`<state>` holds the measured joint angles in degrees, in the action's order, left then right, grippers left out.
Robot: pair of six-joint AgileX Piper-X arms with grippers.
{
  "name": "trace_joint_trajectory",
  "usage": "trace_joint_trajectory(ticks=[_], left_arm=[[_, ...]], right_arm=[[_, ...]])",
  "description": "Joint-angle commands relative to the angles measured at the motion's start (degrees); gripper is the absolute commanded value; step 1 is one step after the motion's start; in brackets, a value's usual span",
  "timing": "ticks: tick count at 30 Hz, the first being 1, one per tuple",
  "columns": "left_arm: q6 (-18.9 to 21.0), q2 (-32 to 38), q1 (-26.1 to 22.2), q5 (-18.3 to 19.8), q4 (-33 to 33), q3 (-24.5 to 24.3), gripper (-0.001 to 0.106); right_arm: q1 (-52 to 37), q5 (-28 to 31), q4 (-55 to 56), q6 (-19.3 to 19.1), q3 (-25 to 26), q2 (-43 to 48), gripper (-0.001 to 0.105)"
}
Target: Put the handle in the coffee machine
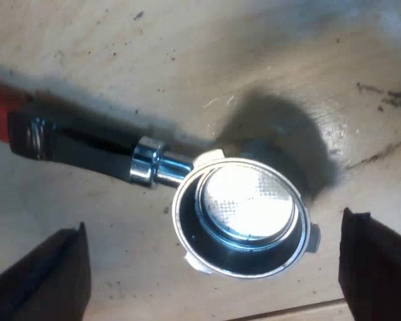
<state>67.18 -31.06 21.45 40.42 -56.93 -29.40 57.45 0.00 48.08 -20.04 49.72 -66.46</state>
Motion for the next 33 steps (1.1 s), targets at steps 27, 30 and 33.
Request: trace_joint_trajectory(ticks=[27,30,33], left_arm=[[3.5,-10.6,15.7,-0.3,1.4,-0.4,0.085],[3.3,-10.7,15.7,-1.7,2.2,-0.4,0.085],[3.3,-10.7,15.7,-1.7,2.3,-0.4,0.085]], right_arm=[[0.9,-6.2,-4.1,16.3,0.2,-10.0,0.077],[1.2,-6.2,-4.1,16.3,0.2,-10.9,0.077],[1.4,-6.2,-4.2,16.3,0.2,-12.0,0.077]])
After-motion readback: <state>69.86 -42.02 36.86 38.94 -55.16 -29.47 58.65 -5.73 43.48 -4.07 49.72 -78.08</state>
